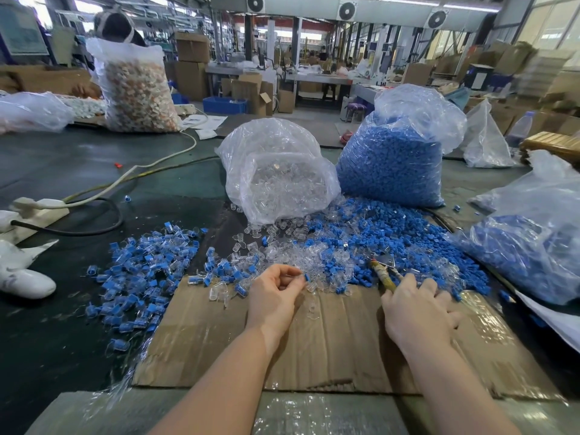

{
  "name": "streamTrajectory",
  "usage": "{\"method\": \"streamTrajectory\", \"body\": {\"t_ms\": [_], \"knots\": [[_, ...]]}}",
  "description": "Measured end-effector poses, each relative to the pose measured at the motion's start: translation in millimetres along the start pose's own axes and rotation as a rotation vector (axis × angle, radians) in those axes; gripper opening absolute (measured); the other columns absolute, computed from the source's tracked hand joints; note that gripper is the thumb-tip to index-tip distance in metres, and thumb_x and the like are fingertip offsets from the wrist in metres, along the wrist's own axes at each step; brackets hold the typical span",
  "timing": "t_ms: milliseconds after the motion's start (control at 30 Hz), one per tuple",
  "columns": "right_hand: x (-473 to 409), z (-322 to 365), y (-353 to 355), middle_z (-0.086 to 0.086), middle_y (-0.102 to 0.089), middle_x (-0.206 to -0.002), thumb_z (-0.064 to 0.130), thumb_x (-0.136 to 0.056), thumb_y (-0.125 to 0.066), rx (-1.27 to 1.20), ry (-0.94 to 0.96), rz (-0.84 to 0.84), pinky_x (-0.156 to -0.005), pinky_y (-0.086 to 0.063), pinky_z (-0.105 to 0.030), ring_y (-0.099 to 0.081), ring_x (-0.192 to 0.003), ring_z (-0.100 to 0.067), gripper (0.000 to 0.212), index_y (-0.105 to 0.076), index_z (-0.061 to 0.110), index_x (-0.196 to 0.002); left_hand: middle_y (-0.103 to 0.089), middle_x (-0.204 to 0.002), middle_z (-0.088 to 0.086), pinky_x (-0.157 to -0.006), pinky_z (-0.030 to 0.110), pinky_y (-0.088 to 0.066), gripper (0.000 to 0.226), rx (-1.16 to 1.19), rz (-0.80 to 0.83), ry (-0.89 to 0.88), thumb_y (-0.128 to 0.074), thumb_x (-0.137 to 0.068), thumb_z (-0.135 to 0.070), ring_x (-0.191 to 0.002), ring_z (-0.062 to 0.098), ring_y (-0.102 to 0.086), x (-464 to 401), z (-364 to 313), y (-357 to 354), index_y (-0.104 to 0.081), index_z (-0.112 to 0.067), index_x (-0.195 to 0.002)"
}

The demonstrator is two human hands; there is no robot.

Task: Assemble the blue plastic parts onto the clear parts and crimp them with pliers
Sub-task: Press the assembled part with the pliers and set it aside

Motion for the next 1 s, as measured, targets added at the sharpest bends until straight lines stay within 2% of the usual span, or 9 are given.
{"method": "streamTrajectory", "body": {"t_ms": [133, 233, 333, 500, 633, 767, 833, 900, 1000], "knots": [[9, 14, 10, -0.01, -0.047, -0.119, 0.044, -0.097, -0.028, -0.156, 0.175, -0.017, -0.085, -0.042, -0.039, -0.046, -0.105, -0.027, 0.038, -0.041, 0.015, -0.12, -0.067, -0.086, 0.01, -0.063, 0.021, -0.051, 0.009, 0.129, 0.01, 0.104, -0.063, -0.085, -0.006, -0.072, 0.014, -0.062, -1, 5, -2, -0.063, -0.013, -0.091], [24, 36, 13, -0.002, -0.052, -0.083, 0.035, -0.098, -0.035, -0.493, 0.364, 0.128, -0.063, -0.039, -0.026, -0.048, -0.074, -0.017, 0.025, -0.046, 0.018, -0.083, -0.066, -0.08, 0.006, -0.054, 0.019, -0.05, 0.009, 0.23, 0.002, 0.179, -0.061, -0.086, -0.004, -0.059, 0.006, -0.059, -5, 6, -3, -0.062, -0.009, -0.093], [39, 53, 13, 0.003, -0.043, -0.067, 0.028, -0.098, -0.038, -0.674, 0.454, 0.324, -0.049, -0.027, -0.021, -0.037, -0.056, -0.01, 0.028, -0.044, 0.016, -0.073, -0.066, -0.077, 0.008, -0.045, 0.016, -0.046, 0.007, 0.267, -0.003, 0.211, -0.061, -0.086, -0.003, -0.045, 0.001, -0.054, -8, 5, -4, -0.062, -0.008, -0.092], [53, 63, 2, 0.001, -0.038, -0.064, 0.028, -0.098, -0.039, -0.805, 0.434, 0.56, -0.063, -0.031, -0.032, -0.038, -0.064, -0.018, 0.03, -0.041, 0.017, -0.07, -0.065, -0.074, 0.009, -0.038, 0.014, -0.04, 0.007, 0.276, -0.019, 0.22, -0.063, -0.085, -0.003, -0.04, 0.002, -0.054, -10, 8, -3, -0.064, -0.005, -0.092], [59, 64, 0, -0.003, -0.038, -0.067, 0.025, -0.096, -0.044, -0.821, 0.438, 0.634, -0.063, -0.029, -0.032, -0.038, -0.066, -0.018, 0.023, -0.045, 0.015, -0.076, -0.068, -0.077, 0.009, -0.044, 0.017, -0.045, 0.005, 0.254, -0.04, 0.218, -0.064, -0.085, -0.005, -0.051, 0.006, -0.061, -11, 11, -1, -0.065, -0.01, -0.086], [65, 63, -4, -0.01, -0.048, -0.076, 0.009, -0.088, -0.048, -0.825, 0.407, 0.762, -0.063, -0.033, -0.034, -0.043, -0.068, -0.021, 0.005, -0.052, 0.008, -0.086, -0.069, -0.079, 0.006, -0.046, 0.017, -0.047, 0.005, 0.224, -0.05, 0.208, -0.065, -0.085, -0.008, -0.056, 0.006, -0.064, -10, 12, 1, -0.066, -0.013, -0.087], [65, 62, -4, -0.01, -0.051, -0.08, 0.006, -0.085, -0.047, -0.782, 0.407, 0.771, -0.061, -0.038, -0.029, -0.046, -0.068, -0.02, 0.007, -0.053, 0.007, -0.088, -0.069, -0.08, 0.006, -0.047, 0.018, -0.047, 0.005, 0.218, -0.06, 0.208, -0.065, -0.085, -0.01, -0.056, 0.006, -0.064, -10, 12, 1, -0.065, -0.014, -0.089], [66, 63, -2, -0.005, -0.052, -0.079, 0.003, -0.085, -0.045, -0.76, 0.412, 0.767, -0.051, -0.04, -0.019, -0.047, -0.065, -0.015, 0.012, -0.055, 0.005, -0.092, -0.068, -0.081, 0.007, -0.051, 0.02, -0.048, 0.006, 0.222, -0.074, 0.214, -0.064, -0.086, -0.01, -0.06, 0.01, -0.064, -10, 13, 2, -0.065, -0.013, -0.09], [69, 66, 2, -0.001, -0.05, -0.073, -0.001, -0.085, -0.043, -0.795, 0.424, 0.776, -0.046, -0.039, -0.016, -0.05, -0.065, -0.015, 0.016, -0.052, 0.01, -0.08, -0.065, -0.074, 0.004, -0.05, 0.019, -0.045, 0.007, 0.231, -0.104, 0.212, -0.063, -0.087, -0.008, -0.058, 0.007, -0.058, -12, 15, 4, -0.065, -0.011, -0.092]]}}
Point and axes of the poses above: each hand's wrist, its own x-axis away from the middle knuckle, its own y-axis out of the back of the hand, z = x × y, the point moved 9 cm from there along -x, towards the middle knuckle
